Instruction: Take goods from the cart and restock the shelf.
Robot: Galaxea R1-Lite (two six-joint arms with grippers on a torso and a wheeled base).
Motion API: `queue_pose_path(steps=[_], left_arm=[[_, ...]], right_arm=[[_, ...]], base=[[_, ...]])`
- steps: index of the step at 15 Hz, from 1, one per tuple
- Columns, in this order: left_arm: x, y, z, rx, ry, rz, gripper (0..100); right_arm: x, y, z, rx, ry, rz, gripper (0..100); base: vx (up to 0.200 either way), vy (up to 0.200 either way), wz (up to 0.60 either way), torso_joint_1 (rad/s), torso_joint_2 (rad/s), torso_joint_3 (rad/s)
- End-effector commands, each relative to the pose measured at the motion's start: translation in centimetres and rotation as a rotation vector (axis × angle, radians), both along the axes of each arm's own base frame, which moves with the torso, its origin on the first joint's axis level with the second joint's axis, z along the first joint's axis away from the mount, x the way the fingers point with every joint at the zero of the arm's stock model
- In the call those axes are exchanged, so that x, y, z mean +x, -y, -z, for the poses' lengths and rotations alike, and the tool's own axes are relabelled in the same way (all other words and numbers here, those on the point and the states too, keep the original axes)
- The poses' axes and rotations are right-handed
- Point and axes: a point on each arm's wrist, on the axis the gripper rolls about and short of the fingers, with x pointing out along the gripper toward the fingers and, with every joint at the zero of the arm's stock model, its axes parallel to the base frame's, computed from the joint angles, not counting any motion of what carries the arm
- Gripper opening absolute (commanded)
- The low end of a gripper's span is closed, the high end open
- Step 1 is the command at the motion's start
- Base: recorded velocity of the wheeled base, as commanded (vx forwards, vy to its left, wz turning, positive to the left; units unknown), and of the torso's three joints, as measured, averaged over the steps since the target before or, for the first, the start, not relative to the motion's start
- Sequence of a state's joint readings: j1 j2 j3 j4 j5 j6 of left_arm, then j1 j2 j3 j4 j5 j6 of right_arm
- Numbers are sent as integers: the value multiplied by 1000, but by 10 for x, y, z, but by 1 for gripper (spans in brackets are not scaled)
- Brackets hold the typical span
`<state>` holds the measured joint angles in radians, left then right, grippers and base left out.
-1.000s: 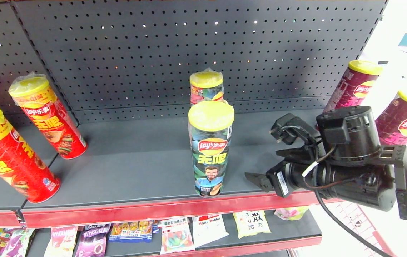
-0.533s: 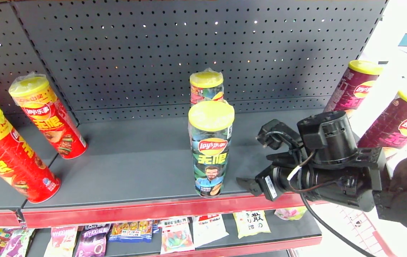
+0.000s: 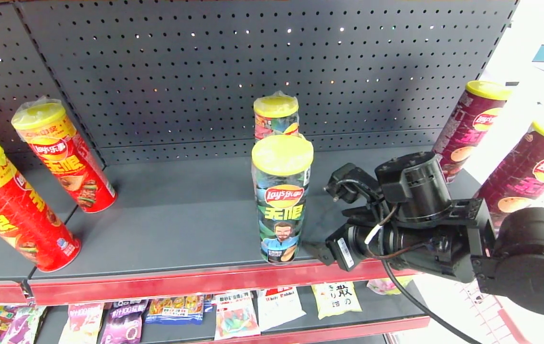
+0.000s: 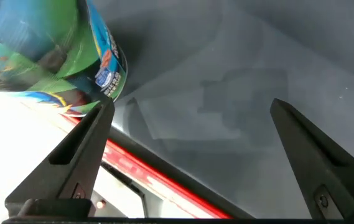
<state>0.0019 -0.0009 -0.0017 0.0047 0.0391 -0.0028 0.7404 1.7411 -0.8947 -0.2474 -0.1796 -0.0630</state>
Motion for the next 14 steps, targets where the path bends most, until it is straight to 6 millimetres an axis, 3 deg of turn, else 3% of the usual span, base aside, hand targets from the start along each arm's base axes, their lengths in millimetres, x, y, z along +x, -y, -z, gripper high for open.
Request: queue_pose_path(steps=[1,14], left_arm=[[0,0,0,0,-1,-2,100],[0,0,0,0,-1,-2,100]], right_arm=[[1,-2,2,-5,-3,-3,100],[9,-15,0,8,10,-15,100]], base=[[0,0,0,0,0,0],[0,0,0,0,0,0]])
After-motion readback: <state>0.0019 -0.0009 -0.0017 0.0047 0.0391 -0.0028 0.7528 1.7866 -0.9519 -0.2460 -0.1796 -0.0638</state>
